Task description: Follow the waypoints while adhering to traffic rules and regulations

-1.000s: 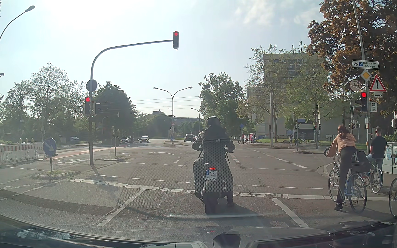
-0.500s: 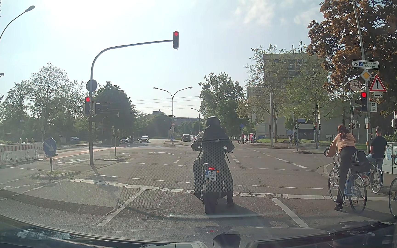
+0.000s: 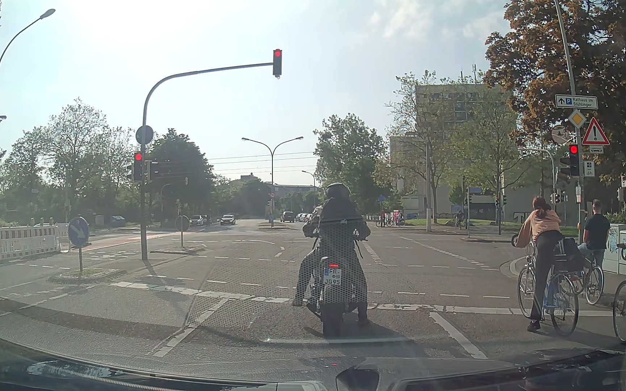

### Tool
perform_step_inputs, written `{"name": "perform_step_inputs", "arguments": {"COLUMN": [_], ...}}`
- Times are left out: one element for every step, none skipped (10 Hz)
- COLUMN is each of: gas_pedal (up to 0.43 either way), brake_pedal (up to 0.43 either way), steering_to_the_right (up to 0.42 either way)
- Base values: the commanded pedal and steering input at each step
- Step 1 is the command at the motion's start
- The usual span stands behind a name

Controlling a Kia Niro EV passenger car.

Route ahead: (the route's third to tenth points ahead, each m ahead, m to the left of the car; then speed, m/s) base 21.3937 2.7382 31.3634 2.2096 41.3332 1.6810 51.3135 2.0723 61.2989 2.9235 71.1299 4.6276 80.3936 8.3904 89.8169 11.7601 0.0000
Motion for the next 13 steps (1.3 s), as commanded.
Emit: {"name": "perform_step_inputs", "arguments": {"gas_pedal": [0.000, 0.000, 0.000, 0.000, 0.000, 0.000, 0.000, 0.000, 0.000, 0.000, 0.000, 0.000, 0.000], "brake_pedal": [0.238, 0.238, 0.238, 0.238, 0.238, 0.238, 0.238, 0.238, 0.238, 0.238, 0.238, 0.238, 0.238], "steering_to_the_right": [0.006, 0.006, 0.006, 0.006, 0.006, 0.006, 0.006, 0.006, 0.006, 0.006, 0.006, 0.006, 0.006]}}
